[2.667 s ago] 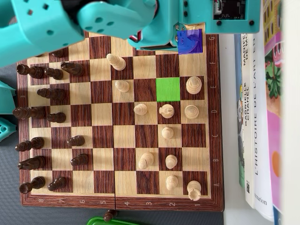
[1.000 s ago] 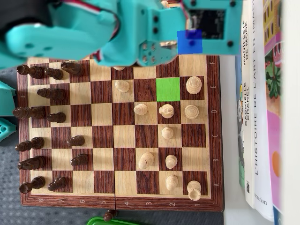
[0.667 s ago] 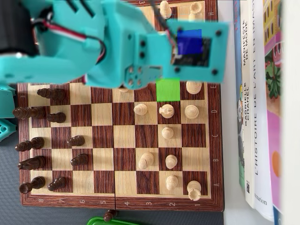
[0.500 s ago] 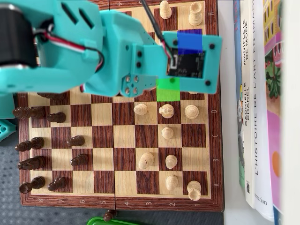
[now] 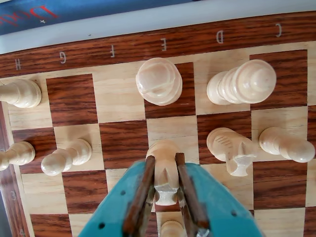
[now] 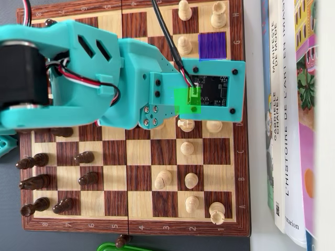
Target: Play chess
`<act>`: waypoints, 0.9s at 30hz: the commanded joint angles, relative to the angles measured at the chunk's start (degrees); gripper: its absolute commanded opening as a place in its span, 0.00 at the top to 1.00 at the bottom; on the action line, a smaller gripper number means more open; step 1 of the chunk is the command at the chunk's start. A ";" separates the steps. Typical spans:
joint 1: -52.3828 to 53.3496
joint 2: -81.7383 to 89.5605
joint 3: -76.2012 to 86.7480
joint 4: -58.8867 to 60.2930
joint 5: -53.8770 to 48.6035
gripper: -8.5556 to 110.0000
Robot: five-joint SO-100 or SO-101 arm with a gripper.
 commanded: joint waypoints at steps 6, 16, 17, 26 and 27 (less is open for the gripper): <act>0.70 -1.76 -1.14 -4.75 -0.97 0.89; 1.49 -2.37 -0.53 -4.57 -3.43 0.89; 1.49 -2.37 -0.53 -4.75 -3.69 0.89; 1.32 -2.46 -0.18 -4.39 -3.78 0.89; 1.23 -2.46 0.35 -4.57 -3.69 0.89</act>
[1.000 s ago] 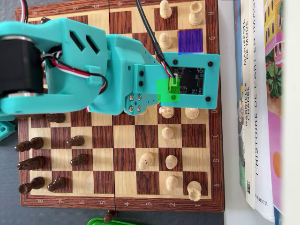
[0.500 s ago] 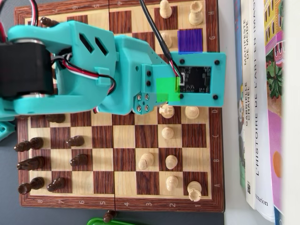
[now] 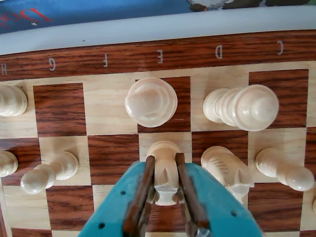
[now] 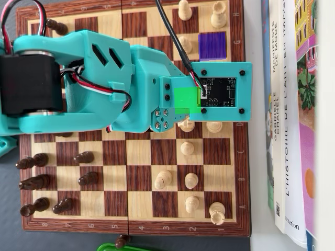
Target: Play chess
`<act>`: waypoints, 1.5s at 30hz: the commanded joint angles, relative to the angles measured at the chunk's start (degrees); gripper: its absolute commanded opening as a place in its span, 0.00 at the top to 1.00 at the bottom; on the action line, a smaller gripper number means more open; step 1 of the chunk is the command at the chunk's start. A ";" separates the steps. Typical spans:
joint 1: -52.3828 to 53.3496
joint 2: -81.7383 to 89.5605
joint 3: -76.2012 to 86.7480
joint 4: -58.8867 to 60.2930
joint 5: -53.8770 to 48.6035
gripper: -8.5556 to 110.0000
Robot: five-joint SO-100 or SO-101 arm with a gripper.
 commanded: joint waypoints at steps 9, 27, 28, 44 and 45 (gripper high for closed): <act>0.53 0.53 1.67 -0.70 -0.18 0.89; -0.09 0.53 1.49 -0.79 0.00 0.85; -0.09 0.53 1.49 -0.79 0.00 0.85; -0.79 0.88 1.49 -0.79 0.18 0.83; -0.79 0.97 1.41 -0.79 0.18 0.83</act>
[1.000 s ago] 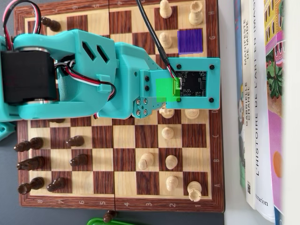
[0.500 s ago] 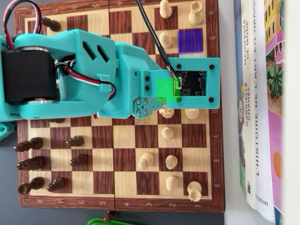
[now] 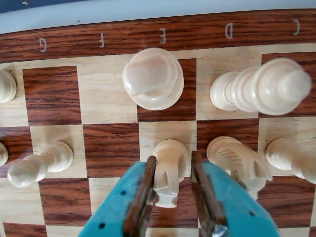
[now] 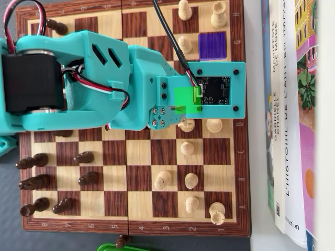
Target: Play chess
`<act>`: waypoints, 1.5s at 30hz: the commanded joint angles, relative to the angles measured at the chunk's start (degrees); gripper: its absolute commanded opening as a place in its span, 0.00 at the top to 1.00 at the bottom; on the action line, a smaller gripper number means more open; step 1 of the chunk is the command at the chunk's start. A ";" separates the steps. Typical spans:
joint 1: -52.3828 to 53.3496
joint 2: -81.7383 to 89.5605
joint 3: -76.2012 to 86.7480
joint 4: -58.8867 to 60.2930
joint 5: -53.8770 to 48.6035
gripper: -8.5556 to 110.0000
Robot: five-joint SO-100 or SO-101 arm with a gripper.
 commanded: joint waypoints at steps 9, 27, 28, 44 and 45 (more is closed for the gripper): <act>-0.35 1.05 -2.37 -0.79 -0.09 0.83; -0.44 7.12 -2.20 -0.18 -0.09 0.83; -0.44 7.82 -2.20 -0.18 -0.09 0.83; 0.18 23.55 5.45 -0.26 0.35 0.83; 0.26 24.87 6.15 -0.26 0.35 0.83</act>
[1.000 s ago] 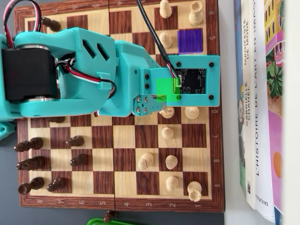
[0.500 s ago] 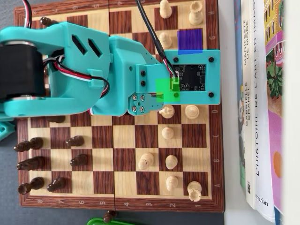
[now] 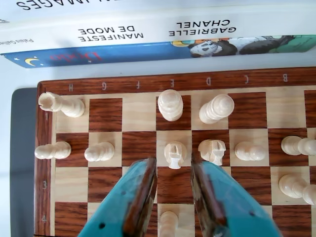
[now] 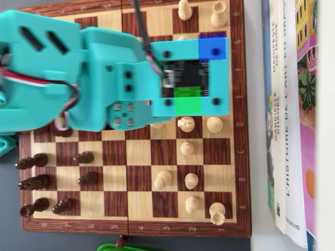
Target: Play chess
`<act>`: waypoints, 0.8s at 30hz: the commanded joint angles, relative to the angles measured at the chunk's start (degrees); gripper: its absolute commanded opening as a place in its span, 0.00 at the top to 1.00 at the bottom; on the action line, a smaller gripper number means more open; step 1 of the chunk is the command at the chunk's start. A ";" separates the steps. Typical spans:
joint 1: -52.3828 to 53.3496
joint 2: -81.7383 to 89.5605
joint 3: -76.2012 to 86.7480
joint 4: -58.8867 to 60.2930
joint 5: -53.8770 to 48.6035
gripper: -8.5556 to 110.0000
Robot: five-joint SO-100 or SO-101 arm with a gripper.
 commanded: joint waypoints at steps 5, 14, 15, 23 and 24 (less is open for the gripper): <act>0.62 12.22 4.48 -0.26 0.35 0.83; 1.93 23.38 11.60 -0.09 -0.26 0.83; 2.11 24.61 12.22 -0.09 -0.26 0.83; 3.78 34.37 18.11 0.00 -0.35 0.83; 3.96 35.60 18.81 0.00 -0.53 0.83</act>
